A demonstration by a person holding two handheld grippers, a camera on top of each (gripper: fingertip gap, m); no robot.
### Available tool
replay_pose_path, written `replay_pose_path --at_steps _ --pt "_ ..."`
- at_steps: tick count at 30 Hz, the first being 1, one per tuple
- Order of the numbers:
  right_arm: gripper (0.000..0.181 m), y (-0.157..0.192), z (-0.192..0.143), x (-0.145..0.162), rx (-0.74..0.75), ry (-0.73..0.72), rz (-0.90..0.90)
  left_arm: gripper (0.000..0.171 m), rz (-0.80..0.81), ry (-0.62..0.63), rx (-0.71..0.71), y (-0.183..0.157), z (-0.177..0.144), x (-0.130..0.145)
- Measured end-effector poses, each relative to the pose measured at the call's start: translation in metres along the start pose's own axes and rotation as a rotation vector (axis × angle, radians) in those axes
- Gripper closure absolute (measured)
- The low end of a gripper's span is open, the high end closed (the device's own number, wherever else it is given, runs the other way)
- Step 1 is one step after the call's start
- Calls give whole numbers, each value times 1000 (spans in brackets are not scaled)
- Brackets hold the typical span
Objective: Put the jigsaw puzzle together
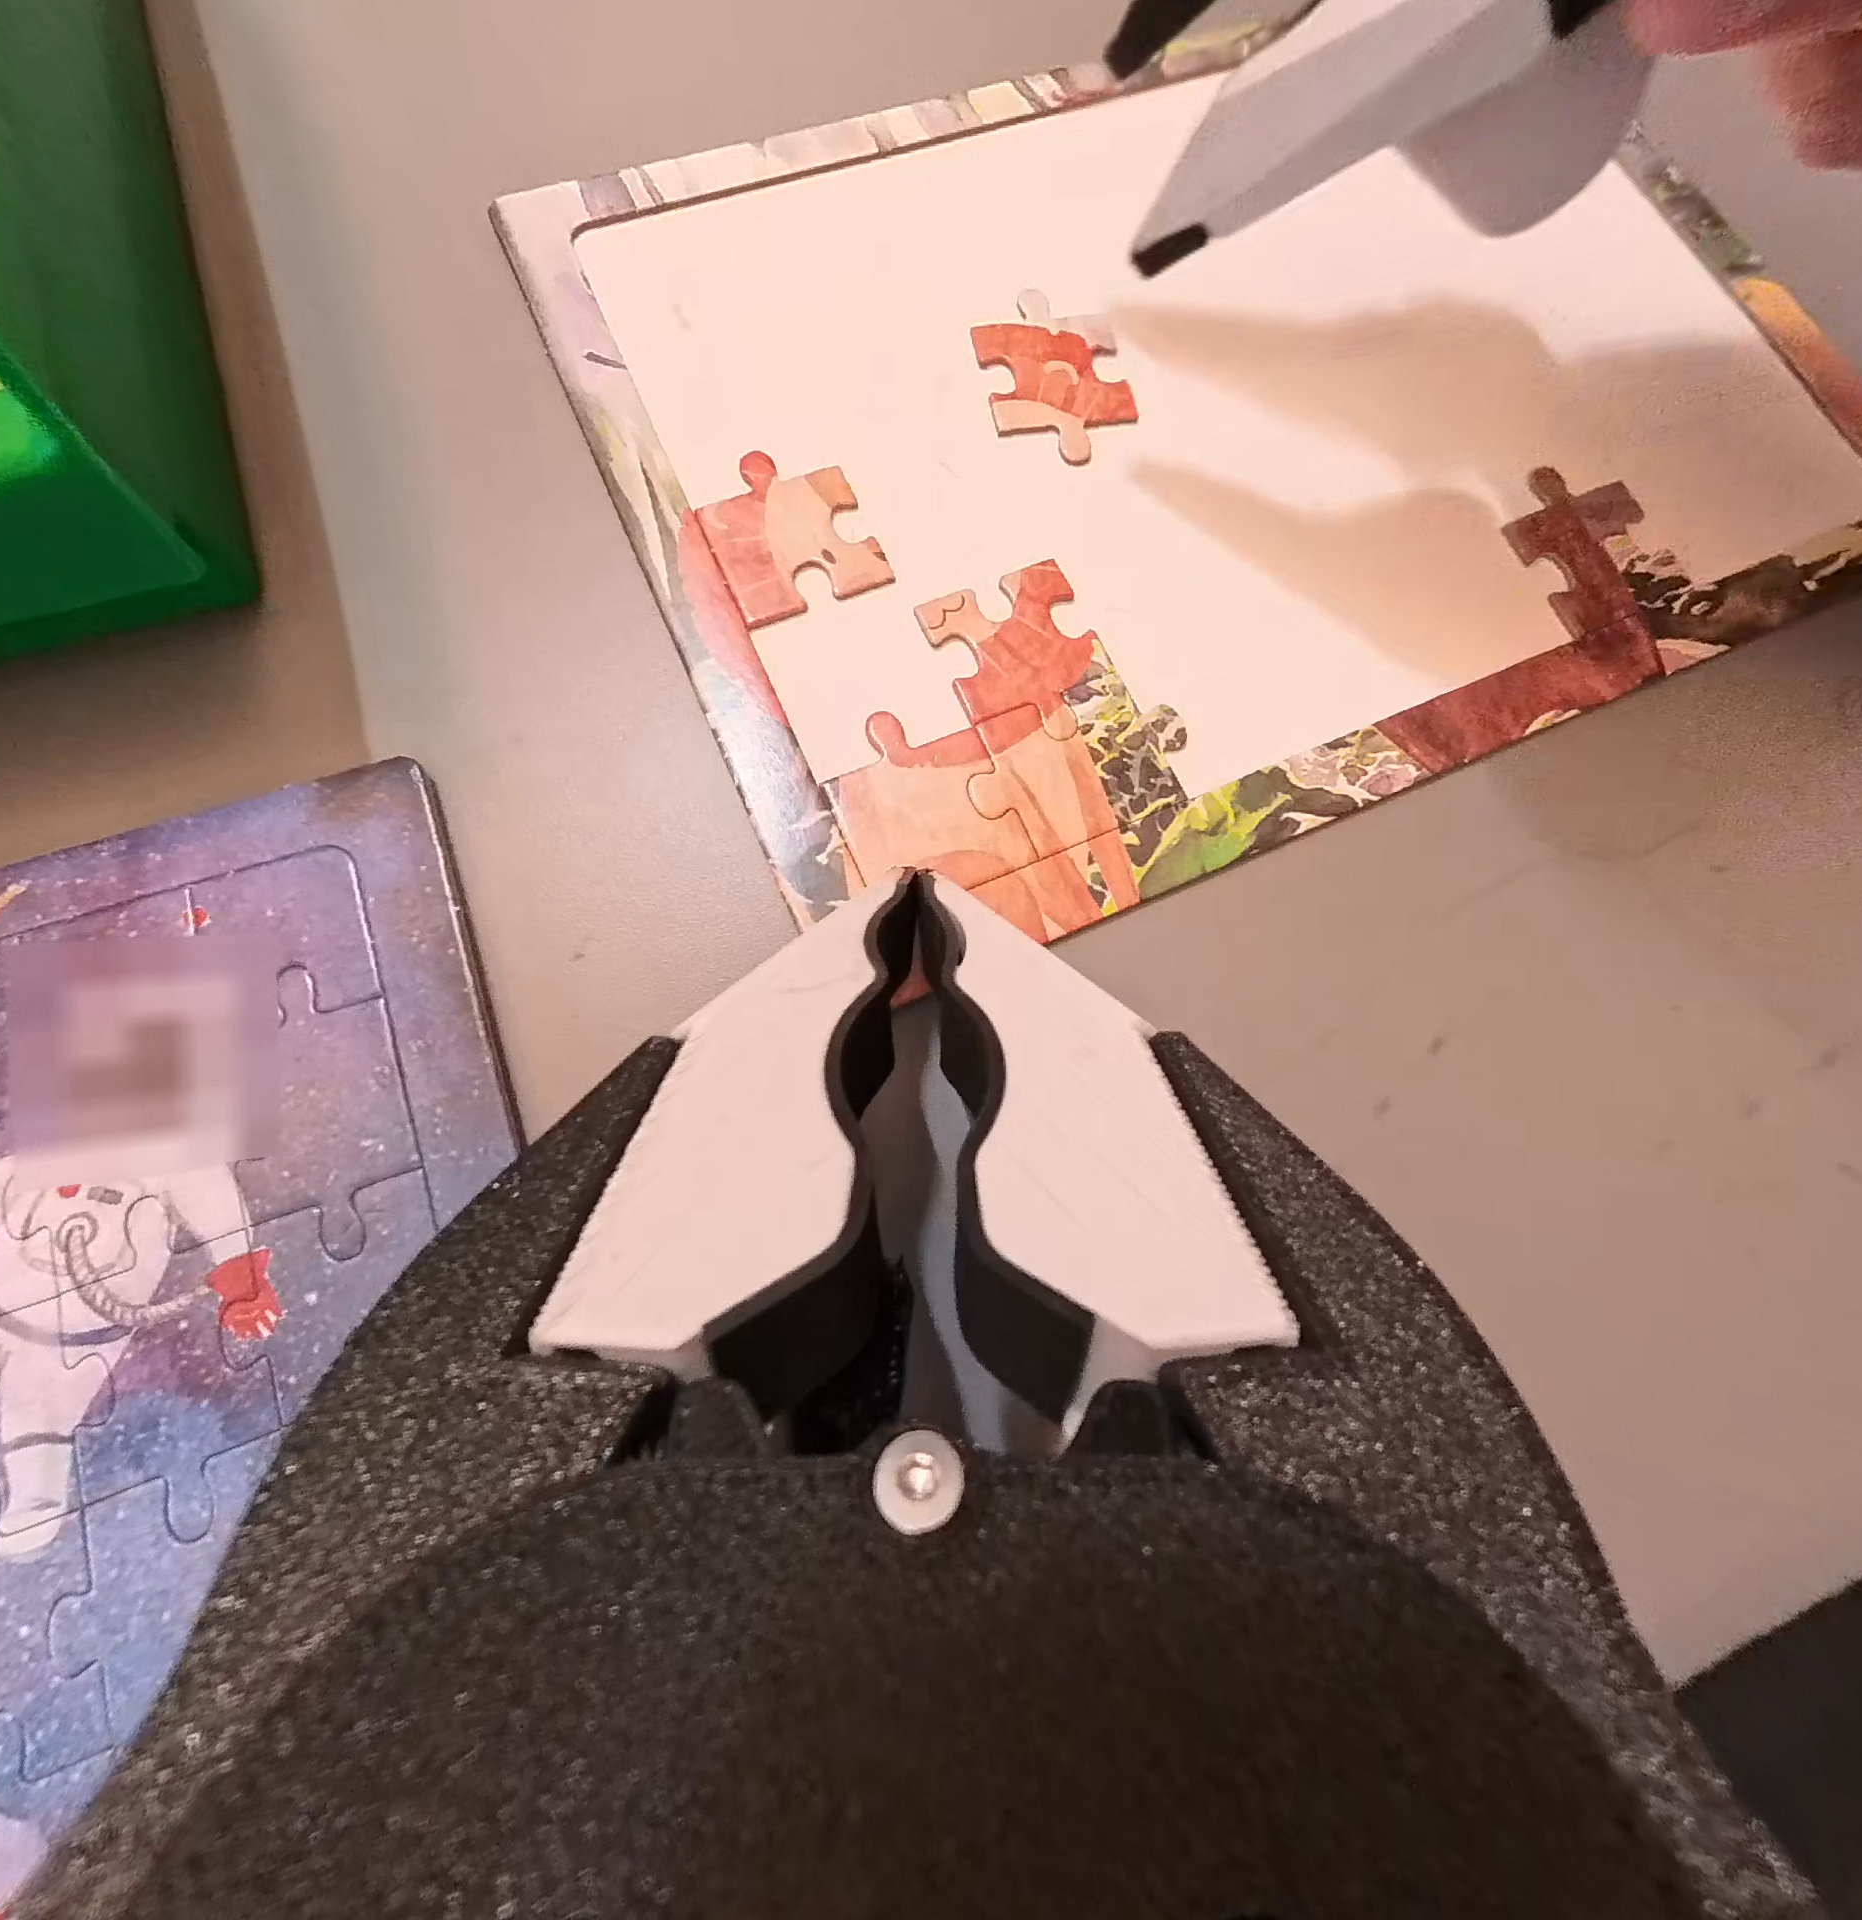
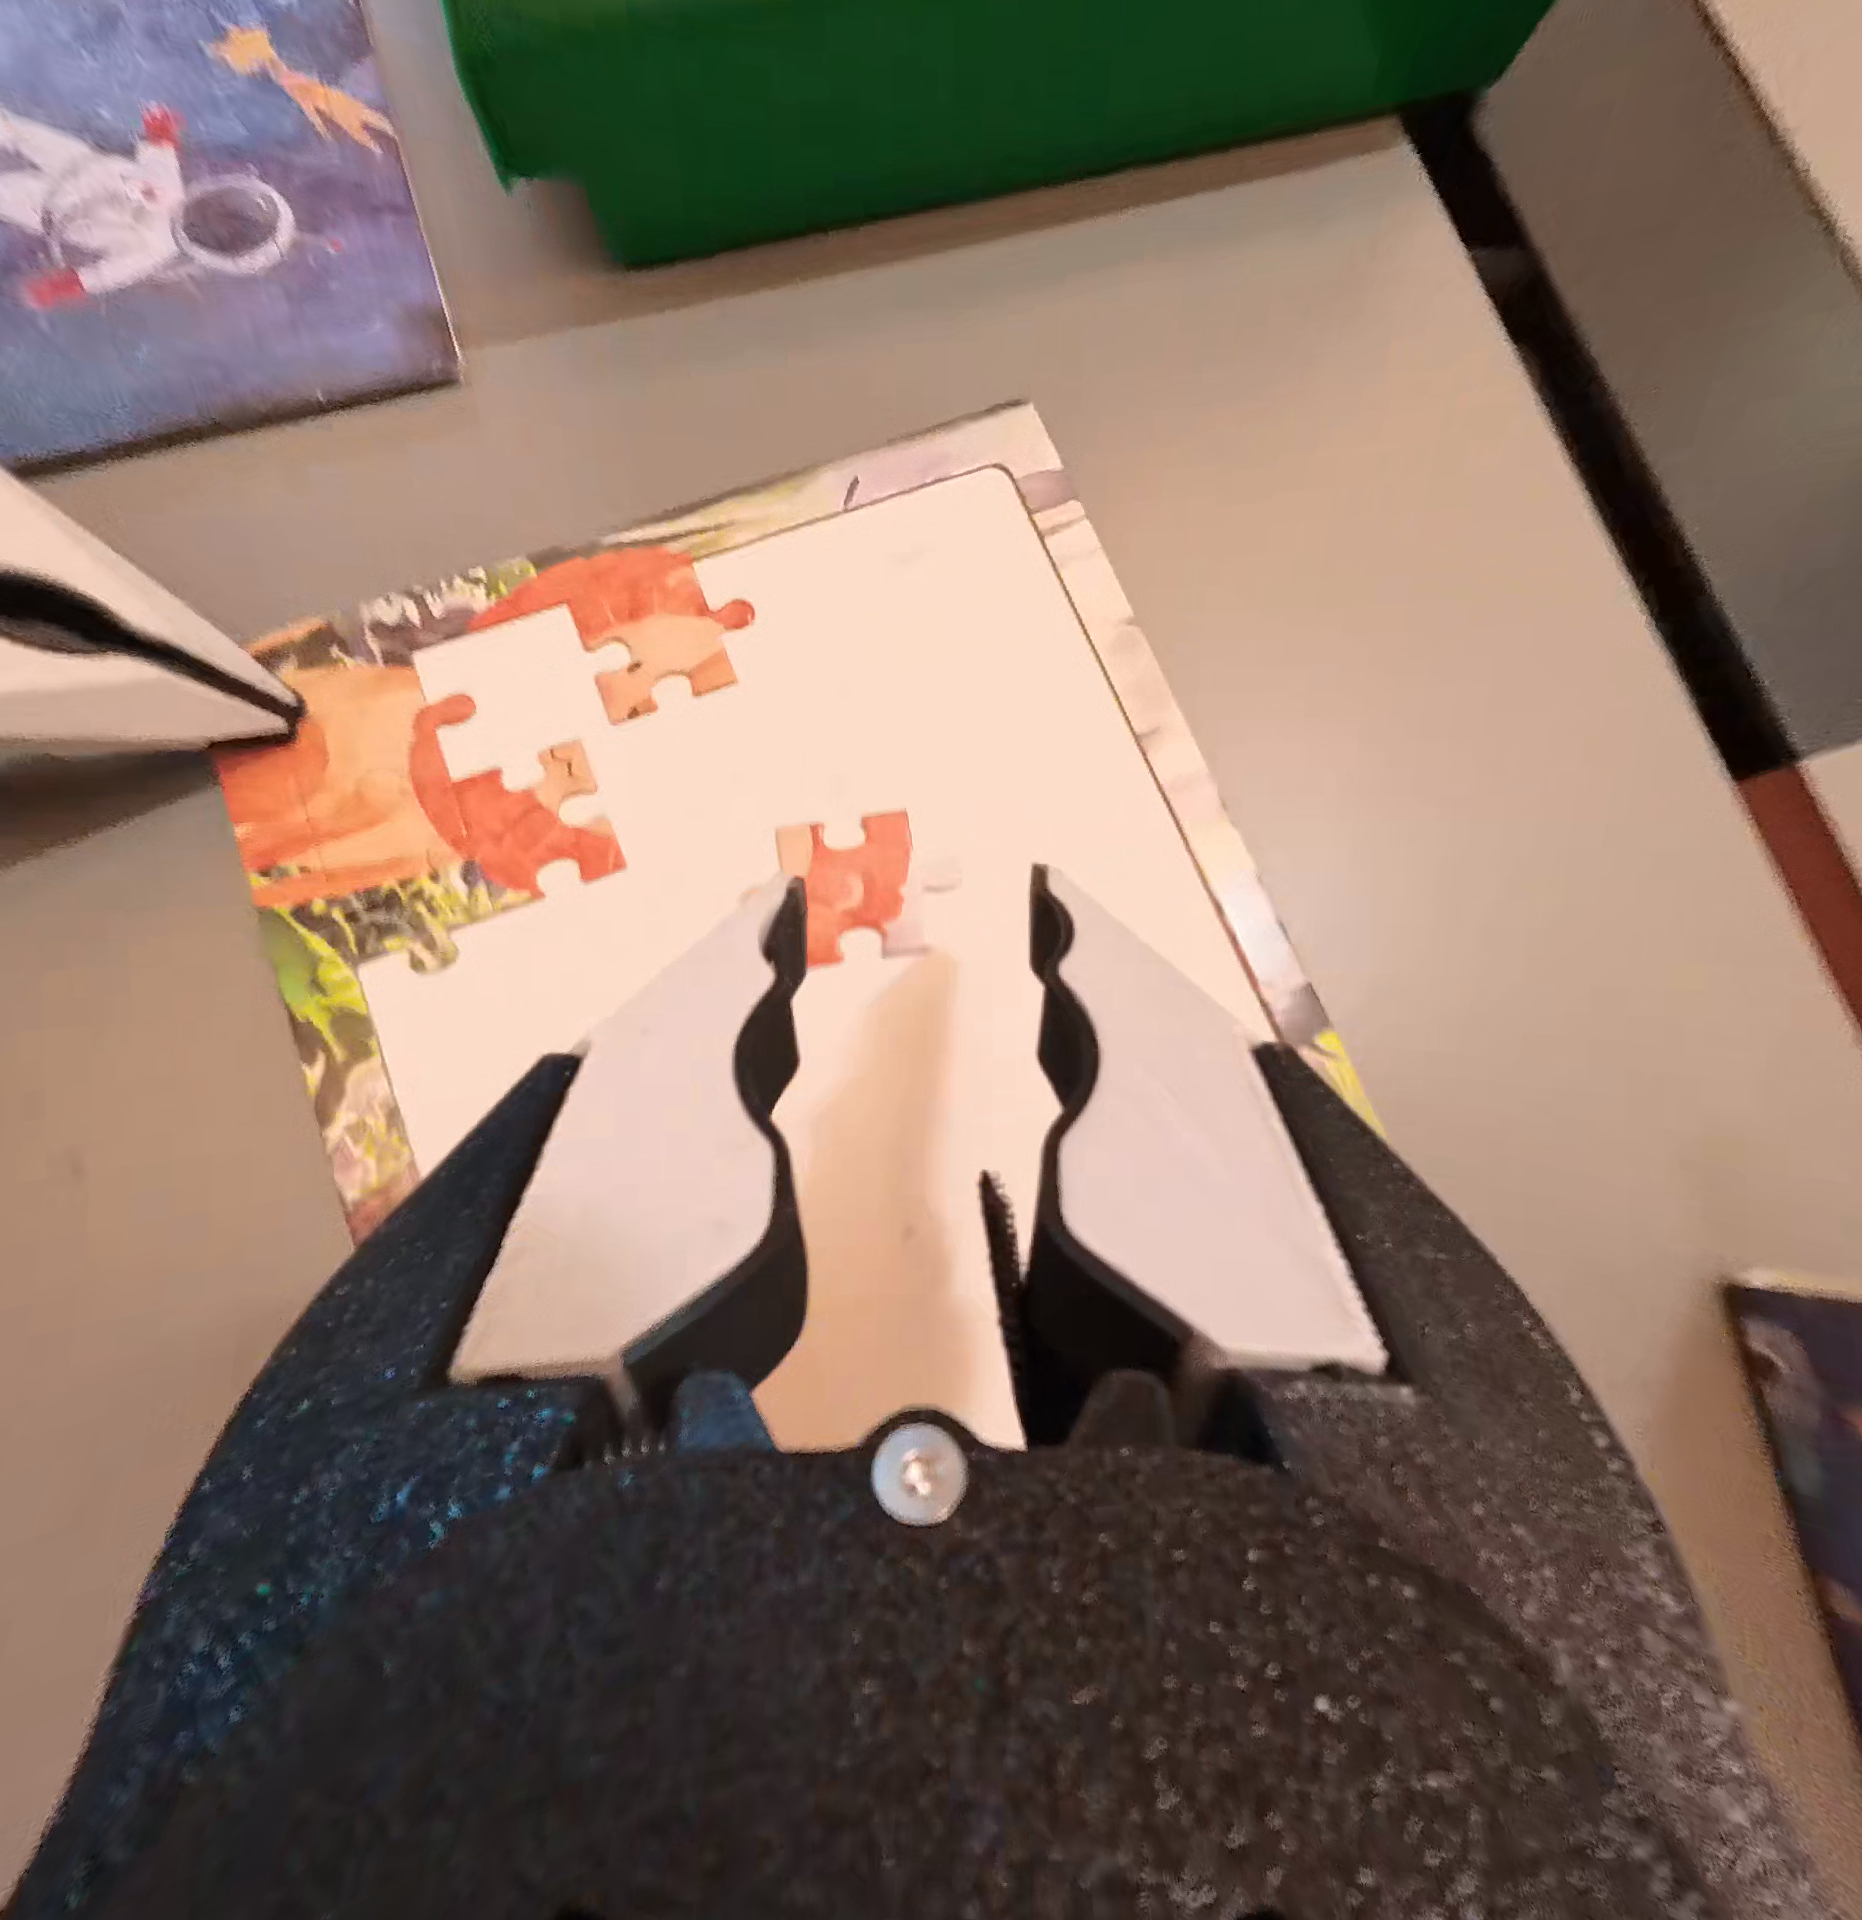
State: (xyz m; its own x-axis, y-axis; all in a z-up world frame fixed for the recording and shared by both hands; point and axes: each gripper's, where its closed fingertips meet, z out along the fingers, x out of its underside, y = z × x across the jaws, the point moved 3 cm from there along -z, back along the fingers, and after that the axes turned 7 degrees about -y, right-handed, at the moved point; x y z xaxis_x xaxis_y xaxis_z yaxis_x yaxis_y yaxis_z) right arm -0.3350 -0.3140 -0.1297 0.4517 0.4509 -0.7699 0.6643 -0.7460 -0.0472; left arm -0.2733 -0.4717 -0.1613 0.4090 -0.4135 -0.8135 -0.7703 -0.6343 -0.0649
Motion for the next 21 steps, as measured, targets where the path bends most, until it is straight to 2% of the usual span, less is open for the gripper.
replay_pose_path --at_steps 3,8,21 --pt "139 -1 11 0 -15 -47 31 171 -14 -1 10 0 0 0" --pt "136 9 13 20 -66 26 -18 171 -21 -1 16 0 0 0" --pt "137 7 19 24 -89 20 -15 171 -26 -2 20 1 0 0"
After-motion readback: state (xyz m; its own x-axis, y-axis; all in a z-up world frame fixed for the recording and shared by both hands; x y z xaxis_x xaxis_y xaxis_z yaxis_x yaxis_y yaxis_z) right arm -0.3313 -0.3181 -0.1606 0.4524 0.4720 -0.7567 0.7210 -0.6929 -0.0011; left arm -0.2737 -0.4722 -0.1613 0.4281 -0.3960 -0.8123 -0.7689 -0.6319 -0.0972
